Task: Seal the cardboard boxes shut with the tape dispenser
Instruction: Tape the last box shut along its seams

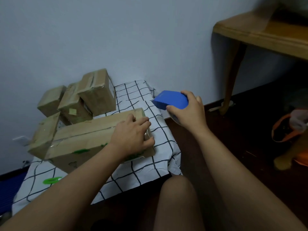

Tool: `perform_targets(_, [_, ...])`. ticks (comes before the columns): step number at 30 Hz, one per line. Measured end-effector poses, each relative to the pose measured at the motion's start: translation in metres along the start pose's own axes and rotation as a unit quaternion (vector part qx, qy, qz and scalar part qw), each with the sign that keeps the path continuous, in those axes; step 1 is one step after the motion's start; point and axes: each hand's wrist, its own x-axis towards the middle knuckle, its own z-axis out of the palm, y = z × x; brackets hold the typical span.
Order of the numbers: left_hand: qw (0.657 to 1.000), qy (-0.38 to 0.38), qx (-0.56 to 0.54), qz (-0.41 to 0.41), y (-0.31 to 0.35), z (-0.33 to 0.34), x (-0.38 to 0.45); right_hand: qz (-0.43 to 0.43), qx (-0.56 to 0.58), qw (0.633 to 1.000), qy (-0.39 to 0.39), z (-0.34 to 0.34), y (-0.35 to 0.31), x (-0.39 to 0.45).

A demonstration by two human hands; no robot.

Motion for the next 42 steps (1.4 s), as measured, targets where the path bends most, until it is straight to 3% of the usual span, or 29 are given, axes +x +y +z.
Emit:
perform_targets(3, [1.0, 0.006, 0.0, -0.002, 0.001, 0.001, 0.002, 0.022, 0.057, 0.998, 0.033, 0.004, -0.004, -0.004])
perform_targets(13, [0.999, 0.019, -0.027, -0.041, 0.003, 0.008, -0.002, 0.067, 0.292, 0.954, 0.02, 0.034, -0.031, -0.008])
perform_targets(17, [0.986, 0.031, -0.141, -0.085, -0.007, 0.009, -0.01, 0.087, 0.36, 0.928, 0.027, 0.047, -0.034, -0.012])
perform_targets(19, [0.98, 0.0, -0.186, -0.075, -0.018, 0.008, -0.018, 0.116, 0.38, 0.917, 0.036, 0.055, -0.032, -0.017])
perform_targets(24, [0.983, -0.053, -0.159, -0.076, -0.033, 0.013, -0.037, 0.176, 0.375, 0.909, 0.052, 0.07, -0.02, -0.034])
perform_targets(29, [0.98, -0.065, -0.163, -0.093, -0.035, 0.017, -0.042, 0.126, 0.36, 0.921, 0.077, 0.062, -0.039, -0.034])
perform_targets(32, [0.98, -0.05, -0.142, -0.127, -0.038, 0.016, -0.05, 0.047, 0.354, 0.933, 0.032, 0.054, -0.062, -0.025])
perform_targets(37, [0.955, 0.006, -0.158, -0.249, -0.068, 0.014, -0.074, -0.011, 0.247, 0.96, -0.129, 0.055, -0.079, -0.011])
perform_targets(39, [0.936, -0.015, -0.166, -0.31, -0.09, 0.022, -0.091, -0.014, 0.23, 0.961, -0.153, 0.054, -0.079, -0.004])
perform_targets(42, [0.935, -0.082, -0.16, -0.306, -0.105, 0.034, -0.111, -0.029, 0.202, 0.96, -0.19, 0.057, -0.086, 0.002])
